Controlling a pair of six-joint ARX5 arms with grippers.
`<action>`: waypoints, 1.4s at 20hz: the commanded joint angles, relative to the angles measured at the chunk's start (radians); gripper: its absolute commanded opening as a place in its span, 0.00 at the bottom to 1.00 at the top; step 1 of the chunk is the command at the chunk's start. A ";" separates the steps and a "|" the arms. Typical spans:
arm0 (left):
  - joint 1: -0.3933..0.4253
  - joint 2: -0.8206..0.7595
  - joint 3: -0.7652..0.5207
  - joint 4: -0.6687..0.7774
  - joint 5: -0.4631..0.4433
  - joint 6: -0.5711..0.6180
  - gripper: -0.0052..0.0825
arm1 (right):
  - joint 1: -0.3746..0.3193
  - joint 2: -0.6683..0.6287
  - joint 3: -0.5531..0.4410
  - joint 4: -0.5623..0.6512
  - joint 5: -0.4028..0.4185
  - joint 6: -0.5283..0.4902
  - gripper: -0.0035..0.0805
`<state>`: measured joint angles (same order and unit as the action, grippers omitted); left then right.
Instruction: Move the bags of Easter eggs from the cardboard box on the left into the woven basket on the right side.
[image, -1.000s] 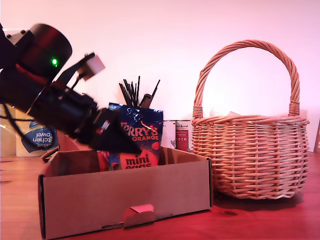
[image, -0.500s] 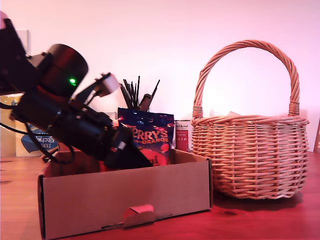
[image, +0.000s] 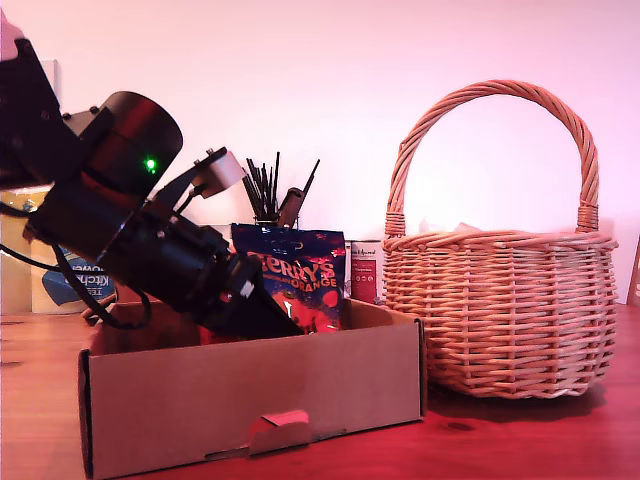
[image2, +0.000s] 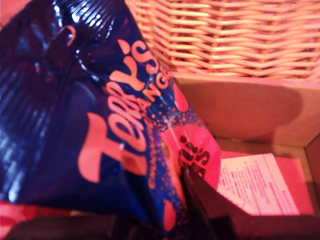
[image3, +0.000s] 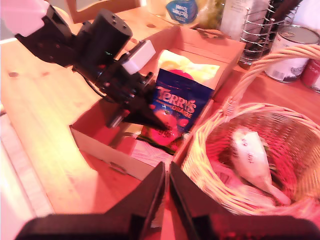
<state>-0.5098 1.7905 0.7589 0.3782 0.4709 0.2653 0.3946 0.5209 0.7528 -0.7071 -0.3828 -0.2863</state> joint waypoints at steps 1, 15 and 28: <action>0.010 -0.057 -0.009 -0.053 0.000 -0.012 0.03 | 0.003 0.000 -0.017 0.008 0.005 0.000 0.03; -0.241 -0.261 0.011 0.233 -0.049 -0.330 0.03 | 0.003 0.000 -0.017 0.008 0.079 -0.004 0.03; -0.394 0.177 0.375 0.289 -0.353 -0.344 0.03 | 0.003 -0.003 -0.016 -0.001 0.079 -0.003 0.03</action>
<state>-0.9009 1.9396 1.1316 0.6704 0.1284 -0.0750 0.3946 0.5209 0.7528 -0.7116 -0.3038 -0.2886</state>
